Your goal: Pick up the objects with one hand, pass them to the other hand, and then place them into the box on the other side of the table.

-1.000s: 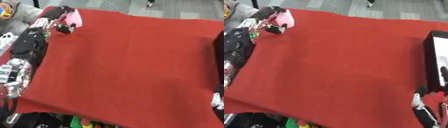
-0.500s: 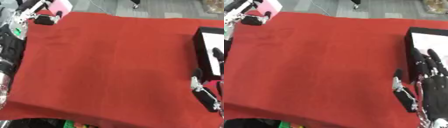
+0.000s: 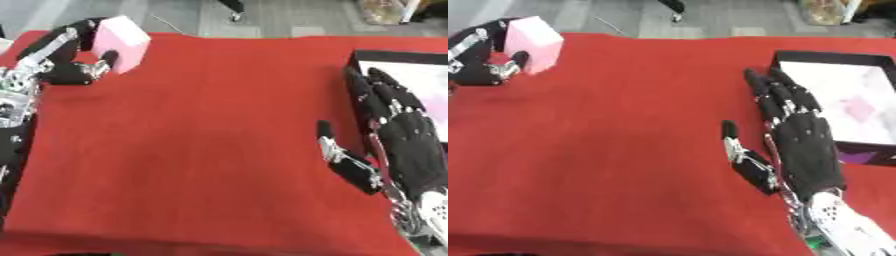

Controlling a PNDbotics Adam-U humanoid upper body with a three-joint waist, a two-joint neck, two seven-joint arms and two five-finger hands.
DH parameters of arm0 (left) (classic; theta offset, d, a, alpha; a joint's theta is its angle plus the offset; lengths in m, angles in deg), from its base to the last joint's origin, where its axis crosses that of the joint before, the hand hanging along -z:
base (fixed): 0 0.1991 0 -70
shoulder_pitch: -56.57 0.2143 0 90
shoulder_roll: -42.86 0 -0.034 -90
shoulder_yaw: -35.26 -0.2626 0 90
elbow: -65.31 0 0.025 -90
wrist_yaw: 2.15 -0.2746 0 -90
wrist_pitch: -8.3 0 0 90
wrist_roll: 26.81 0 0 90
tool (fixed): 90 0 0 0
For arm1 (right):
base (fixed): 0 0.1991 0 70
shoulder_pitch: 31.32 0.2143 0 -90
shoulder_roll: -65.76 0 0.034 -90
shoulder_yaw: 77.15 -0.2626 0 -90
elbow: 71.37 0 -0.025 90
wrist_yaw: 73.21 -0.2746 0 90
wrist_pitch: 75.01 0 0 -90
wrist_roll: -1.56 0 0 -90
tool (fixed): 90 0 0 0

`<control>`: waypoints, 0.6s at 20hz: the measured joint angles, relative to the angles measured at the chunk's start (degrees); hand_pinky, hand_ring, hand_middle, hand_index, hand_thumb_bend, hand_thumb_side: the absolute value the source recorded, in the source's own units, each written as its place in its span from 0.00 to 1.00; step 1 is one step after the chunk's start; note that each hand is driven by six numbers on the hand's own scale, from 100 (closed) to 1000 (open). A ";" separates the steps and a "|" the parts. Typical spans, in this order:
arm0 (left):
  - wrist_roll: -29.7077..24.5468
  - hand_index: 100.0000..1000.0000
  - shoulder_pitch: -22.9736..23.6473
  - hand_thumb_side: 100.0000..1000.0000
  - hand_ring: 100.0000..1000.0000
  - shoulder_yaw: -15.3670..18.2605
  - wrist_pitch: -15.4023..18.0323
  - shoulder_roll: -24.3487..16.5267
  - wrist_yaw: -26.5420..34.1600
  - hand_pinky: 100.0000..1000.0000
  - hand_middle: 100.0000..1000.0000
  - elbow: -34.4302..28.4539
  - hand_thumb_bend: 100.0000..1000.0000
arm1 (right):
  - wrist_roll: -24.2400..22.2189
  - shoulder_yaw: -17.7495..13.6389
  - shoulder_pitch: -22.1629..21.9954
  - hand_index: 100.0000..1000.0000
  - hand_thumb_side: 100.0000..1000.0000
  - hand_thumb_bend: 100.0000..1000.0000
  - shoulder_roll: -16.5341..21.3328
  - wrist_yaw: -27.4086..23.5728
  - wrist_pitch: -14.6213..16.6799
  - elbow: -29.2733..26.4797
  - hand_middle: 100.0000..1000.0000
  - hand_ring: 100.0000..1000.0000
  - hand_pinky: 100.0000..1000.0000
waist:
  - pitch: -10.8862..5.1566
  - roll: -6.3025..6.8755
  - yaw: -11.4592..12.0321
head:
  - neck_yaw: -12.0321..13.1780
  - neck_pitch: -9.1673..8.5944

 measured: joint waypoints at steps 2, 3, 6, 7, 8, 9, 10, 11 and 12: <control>-3.44 0.41 0.88 0.30 0.37 -1.27 -3.48 2.68 2.80 0.58 0.30 -2.41 0.00 | -0.94 0.73 1.38 0.97 0.28 0.28 -0.04 0.74 0.92 0.00 0.78 0.88 0.80 | -0.07 -0.19 0.18 | -0.73 0.13; -4.89 0.42 1.24 0.32 0.38 -1.88 -5.19 3.94 3.99 0.59 0.31 -3.24 0.00 | -1.48 1.04 2.05 0.97 0.29 0.33 -0.10 1.18 1.41 0.00 0.80 0.88 0.81 | -0.10 -0.27 0.27 | -1.01 0.15; -7.66 0.42 1.65 0.35 0.38 -4.06 -9.77 6.87 6.56 0.59 0.31 -5.56 0.00 | -3.06 1.66 3.87 0.98 0.29 0.40 -0.42 2.59 2.88 0.00 0.81 0.87 0.83 | -0.17 -0.44 0.33 | -1.60 0.16; -8.07 0.42 1.71 0.37 0.39 -4.85 -11.03 7.65 7.26 0.60 0.32 -6.12 0.00 | -3.59 1.81 4.33 0.99 0.28 0.44 -0.50 3.00 3.31 0.00 0.82 0.87 0.84 | -0.17 -0.44 0.36 | -1.74 0.17; -8.35 0.42 1.72 0.37 0.39 -5.70 -12.22 8.42 7.89 0.60 0.32 -6.60 0.00 | -4.08 1.98 4.71 0.99 0.28 0.45 -0.52 3.40 3.69 0.00 0.82 0.87 0.84 | -0.17 -0.44 0.39 | -1.94 0.18; -8.52 0.42 1.71 0.37 0.39 -6.48 -13.26 9.09 8.37 0.60 0.32 -6.99 0.00 | -4.48 2.05 5.05 0.99 0.28 0.45 -0.53 3.78 4.04 0.00 0.82 0.87 0.84 | -0.17 -0.44 0.43 | -2.13 0.18; -8.63 0.43 1.68 0.38 0.39 -7.15 -14.14 9.65 8.76 0.60 0.32 -7.36 0.00 | -4.81 2.19 5.30 0.99 0.28 0.48 -0.55 4.10 4.35 0.00 0.83 0.87 0.85 | -0.17 -0.46 0.48 | -2.23 0.18; -8.70 0.43 1.51 0.39 0.39 -7.88 -15.00 10.18 9.16 0.60 0.32 -7.66 0.00 | -5.17 2.36 5.55 1.00 0.28 0.50 -0.58 4.36 4.69 0.00 0.84 0.88 0.85 | -0.17 -0.50 0.56 | -2.38 0.18; -8.74 0.43 1.27 0.39 0.39 -8.53 -15.76 10.66 9.58 0.60 0.32 -7.87 0.00 | -5.48 2.51 5.76 1.00 0.28 0.50 -0.60 4.63 4.97 0.00 0.84 0.88 0.86 | -0.17 -0.58 0.58 | -2.49 0.18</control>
